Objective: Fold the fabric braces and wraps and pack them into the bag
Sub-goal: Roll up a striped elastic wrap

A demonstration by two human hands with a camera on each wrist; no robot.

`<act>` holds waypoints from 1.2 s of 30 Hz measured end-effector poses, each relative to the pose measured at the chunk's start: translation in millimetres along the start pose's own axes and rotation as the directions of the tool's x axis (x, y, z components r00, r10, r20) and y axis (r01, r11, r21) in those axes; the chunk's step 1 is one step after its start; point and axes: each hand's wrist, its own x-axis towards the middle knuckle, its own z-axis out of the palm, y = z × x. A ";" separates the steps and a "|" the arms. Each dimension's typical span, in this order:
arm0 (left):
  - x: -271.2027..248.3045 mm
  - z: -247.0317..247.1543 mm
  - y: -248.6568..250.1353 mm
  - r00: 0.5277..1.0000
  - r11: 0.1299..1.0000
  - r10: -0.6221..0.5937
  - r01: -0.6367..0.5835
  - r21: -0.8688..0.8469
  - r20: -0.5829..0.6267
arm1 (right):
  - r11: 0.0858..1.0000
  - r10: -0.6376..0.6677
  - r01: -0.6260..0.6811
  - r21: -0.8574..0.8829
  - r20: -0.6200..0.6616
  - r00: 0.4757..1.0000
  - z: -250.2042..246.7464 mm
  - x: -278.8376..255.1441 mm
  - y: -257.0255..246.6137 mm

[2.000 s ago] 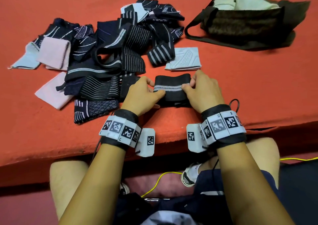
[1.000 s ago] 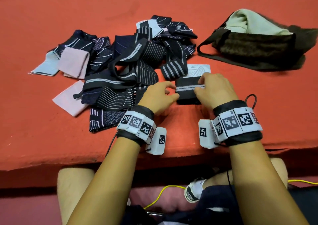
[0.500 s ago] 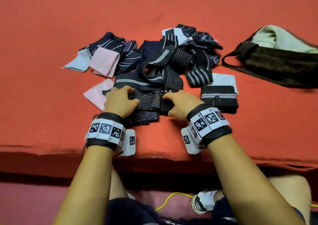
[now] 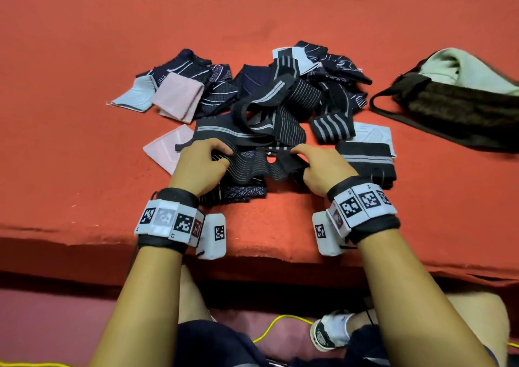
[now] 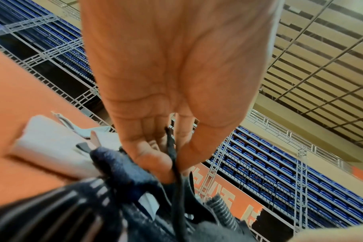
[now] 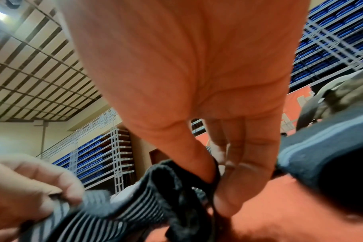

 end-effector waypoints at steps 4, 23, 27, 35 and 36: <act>-8.0 -3.2 2.6 1.000 0.999 0.009 -0.009 -0.047 -0.011 | 0.993 0.097 -0.096 0.075 -0.007 0.995 -10.6 -15.2 19.6; -29.0 25.0 16.6 1.000 1.000 0.019 -0.019 -0.010 0.001 | 0.954 0.299 -0.294 0.060 -0.129 0.945 -16.9 -49.8 75.8; -26.5 19.2 6.7 0.998 0.999 -0.032 0.031 -0.028 -0.048 | 0.946 0.305 -0.279 0.166 -0.154 0.940 -15.5 -51.3 82.1; -27.7 17.9 -1.1 0.998 0.997 -0.058 0.058 -0.059 0.002 | 0.939 0.263 -0.138 0.315 -0.396 0.880 -26.7 -64.1 90.6; -28.3 18.8 -1.1 0.998 0.997 -0.047 0.049 -0.054 0.028 | 0.945 0.238 -0.108 0.310 -0.423 0.874 -29.2 -64.8 88.8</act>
